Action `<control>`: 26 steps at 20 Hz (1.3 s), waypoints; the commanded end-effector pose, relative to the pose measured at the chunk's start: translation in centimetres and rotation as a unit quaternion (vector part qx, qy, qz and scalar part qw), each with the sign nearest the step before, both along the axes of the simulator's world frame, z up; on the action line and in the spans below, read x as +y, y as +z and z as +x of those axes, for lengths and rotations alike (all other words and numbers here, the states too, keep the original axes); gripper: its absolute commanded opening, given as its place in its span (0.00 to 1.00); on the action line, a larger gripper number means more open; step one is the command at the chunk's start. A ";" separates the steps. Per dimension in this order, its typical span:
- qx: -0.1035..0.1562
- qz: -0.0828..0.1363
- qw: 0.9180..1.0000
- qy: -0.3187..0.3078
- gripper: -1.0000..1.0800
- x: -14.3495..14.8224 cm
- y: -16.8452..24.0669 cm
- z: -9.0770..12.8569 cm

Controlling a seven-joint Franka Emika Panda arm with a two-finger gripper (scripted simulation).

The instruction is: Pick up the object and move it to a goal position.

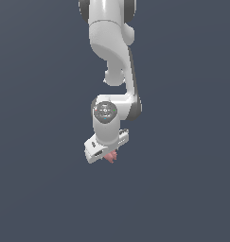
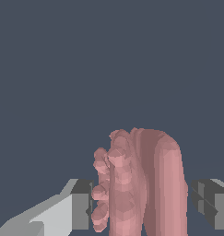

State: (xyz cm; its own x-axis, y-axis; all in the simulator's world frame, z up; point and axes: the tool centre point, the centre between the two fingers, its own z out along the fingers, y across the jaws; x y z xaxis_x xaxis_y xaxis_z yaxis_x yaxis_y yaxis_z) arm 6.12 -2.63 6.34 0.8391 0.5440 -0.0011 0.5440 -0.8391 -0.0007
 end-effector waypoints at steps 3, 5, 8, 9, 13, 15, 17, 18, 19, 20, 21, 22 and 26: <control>-0.001 0.000 1.000 0.000 0.00 0.7 2.1 -0.4; -0.001 0.000 1.000 0.000 0.00 1.1 3.4 -0.7; -0.001 -0.001 1.000 0.000 0.00 2.0 5.9 -1.2; -0.001 -0.001 1.000 0.000 0.00 2.3 6.9 -1.4; -0.001 -0.001 1.000 0.000 0.00 3.8 11.3 -2.2; -0.001 -0.001 1.000 0.000 0.00 4.5 13.6 -2.7; -0.001 -0.001 1.000 0.000 0.00 5.3 15.8 -3.1; -0.001 -0.001 1.000 0.000 0.00 5.6 16.9 -3.3; -0.001 -0.001 1.000 0.000 0.00 6.0 18.0 -3.5; -0.001 -0.001 1.000 0.000 0.00 6.3 19.1 -3.7; -0.001 -0.001 1.000 0.001 0.00 6.7 20.1 -3.8; -0.001 -0.001 1.000 0.001 0.00 7.0 21.1 -4.0; -0.001 0.000 1.000 0.001 0.00 8.1 24.5 -4.5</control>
